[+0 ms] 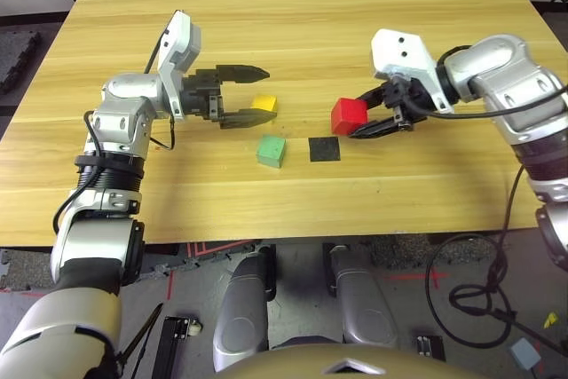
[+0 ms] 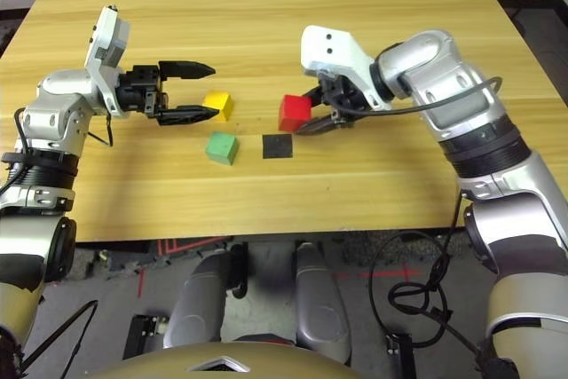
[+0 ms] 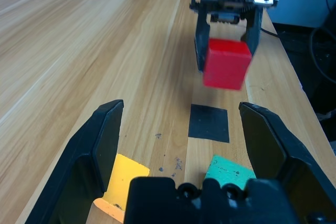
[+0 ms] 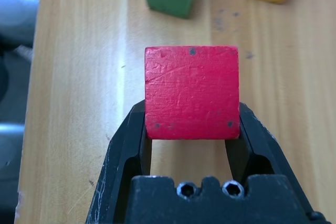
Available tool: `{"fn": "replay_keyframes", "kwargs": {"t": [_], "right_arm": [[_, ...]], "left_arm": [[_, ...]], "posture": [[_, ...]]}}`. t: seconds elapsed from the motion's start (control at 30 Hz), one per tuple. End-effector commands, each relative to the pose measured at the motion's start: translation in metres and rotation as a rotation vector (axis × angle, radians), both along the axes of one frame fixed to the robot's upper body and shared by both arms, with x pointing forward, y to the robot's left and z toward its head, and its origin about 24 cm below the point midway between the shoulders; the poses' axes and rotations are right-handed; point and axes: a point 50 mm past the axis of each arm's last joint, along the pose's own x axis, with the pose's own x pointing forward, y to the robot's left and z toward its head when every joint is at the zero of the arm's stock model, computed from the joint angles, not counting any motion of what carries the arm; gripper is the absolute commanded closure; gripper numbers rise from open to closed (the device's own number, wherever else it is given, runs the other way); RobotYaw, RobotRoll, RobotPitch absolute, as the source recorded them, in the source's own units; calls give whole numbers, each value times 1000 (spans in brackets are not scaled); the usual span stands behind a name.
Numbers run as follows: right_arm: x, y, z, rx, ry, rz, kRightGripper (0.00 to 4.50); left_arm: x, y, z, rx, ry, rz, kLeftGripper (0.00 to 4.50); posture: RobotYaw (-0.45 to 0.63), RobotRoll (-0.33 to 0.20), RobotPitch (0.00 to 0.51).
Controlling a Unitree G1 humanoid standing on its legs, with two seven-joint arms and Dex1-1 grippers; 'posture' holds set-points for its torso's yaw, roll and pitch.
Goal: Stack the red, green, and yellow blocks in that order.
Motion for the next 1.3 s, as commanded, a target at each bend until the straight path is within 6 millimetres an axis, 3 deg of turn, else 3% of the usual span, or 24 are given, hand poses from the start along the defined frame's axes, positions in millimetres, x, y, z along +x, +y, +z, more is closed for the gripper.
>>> {"fn": "replay_keyframes", "kwargs": {"t": [0.03,0.43,1.17,1.23,1.3], "right_arm": [[2,5,-9,-69,-12,47,2438],[11,17,-35,-129,-64,-22,2438],[8,16,-44,-118,-34,-75,2438],[8,16,-44,-113,-31,-81,1657],[8,16,-43,-104,-9,-89,1146]], "left_arm": [[-2,1,0,0,0,-2,0],[-3,-1,1,-6,-5,2,0],[1,-7,-1,-23,-6,-3,0],[1,-7,-2,-23,-5,-4,0],[1,-7,-2,-22,-4,-4,0]], "posture": [[261,-87,218],[273,-85,217],[263,-98,209],[263,-98,209],[264,-97,207]]}}
